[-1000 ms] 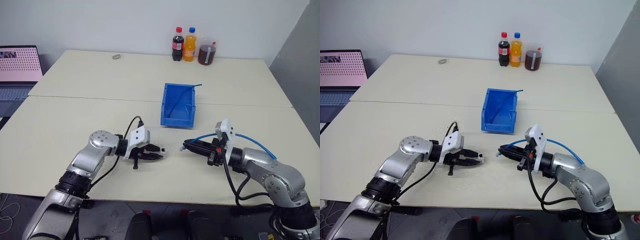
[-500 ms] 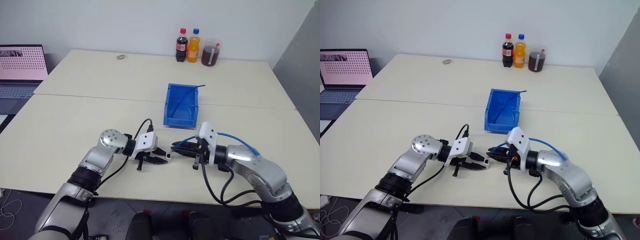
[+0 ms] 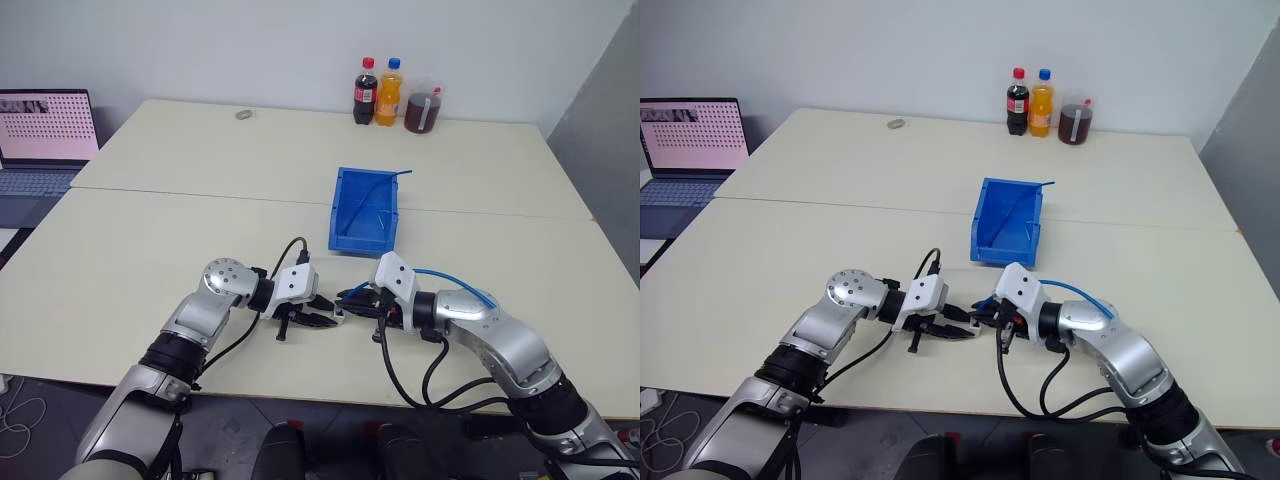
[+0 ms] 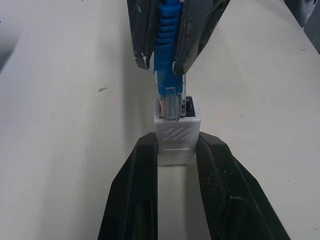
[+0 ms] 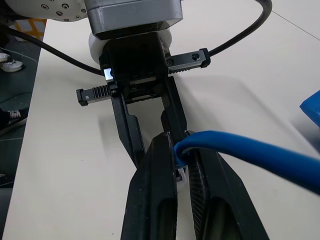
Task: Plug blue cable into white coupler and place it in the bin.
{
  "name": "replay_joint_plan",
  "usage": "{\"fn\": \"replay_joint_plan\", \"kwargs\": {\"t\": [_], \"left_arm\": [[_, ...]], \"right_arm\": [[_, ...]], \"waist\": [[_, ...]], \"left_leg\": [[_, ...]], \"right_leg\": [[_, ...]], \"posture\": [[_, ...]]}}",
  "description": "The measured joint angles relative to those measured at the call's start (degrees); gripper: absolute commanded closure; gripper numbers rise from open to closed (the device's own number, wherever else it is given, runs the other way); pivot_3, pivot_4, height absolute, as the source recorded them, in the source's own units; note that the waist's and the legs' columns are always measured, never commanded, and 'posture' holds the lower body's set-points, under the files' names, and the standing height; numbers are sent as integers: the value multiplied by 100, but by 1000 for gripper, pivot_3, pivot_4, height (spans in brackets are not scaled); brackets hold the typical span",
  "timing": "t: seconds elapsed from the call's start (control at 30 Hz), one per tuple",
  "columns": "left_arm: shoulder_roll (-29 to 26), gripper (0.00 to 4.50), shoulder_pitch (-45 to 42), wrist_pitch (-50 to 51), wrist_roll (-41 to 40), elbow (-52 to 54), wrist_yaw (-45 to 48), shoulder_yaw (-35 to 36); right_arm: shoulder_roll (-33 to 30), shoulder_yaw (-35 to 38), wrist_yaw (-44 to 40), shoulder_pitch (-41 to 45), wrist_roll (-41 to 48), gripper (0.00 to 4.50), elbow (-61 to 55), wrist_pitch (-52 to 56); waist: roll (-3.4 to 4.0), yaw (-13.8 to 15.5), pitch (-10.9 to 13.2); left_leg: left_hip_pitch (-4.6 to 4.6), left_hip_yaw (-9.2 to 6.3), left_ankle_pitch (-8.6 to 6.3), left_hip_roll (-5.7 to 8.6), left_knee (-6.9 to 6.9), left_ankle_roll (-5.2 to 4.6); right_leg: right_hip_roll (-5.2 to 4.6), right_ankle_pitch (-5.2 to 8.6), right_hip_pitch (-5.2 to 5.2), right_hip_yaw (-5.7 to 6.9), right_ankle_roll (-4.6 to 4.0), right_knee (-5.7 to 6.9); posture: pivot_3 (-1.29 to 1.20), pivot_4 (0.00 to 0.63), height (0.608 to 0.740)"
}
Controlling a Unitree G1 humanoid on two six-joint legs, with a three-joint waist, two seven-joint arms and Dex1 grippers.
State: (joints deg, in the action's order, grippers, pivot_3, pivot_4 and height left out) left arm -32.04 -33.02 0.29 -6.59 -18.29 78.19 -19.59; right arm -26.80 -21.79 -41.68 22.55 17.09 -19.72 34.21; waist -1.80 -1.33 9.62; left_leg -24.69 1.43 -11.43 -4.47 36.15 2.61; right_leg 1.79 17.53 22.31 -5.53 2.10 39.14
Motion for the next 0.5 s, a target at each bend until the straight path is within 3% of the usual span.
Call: {"fn": "replay_joint_plan", "kwargs": {"t": [0.5], "left_arm": [[21, 3736, 77, 54, 10, 47, -61, 39]], "right_arm": [[-122, -83, -206, -5, -202, 4446, -31, 30]], "waist": [[14, 0, -15]], "left_leg": [[4, 1, 0, 1, 1, 0]], "right_leg": [[0, 0, -3, -1, 0, 4]], "posture": [[0, 150, 740]]}}
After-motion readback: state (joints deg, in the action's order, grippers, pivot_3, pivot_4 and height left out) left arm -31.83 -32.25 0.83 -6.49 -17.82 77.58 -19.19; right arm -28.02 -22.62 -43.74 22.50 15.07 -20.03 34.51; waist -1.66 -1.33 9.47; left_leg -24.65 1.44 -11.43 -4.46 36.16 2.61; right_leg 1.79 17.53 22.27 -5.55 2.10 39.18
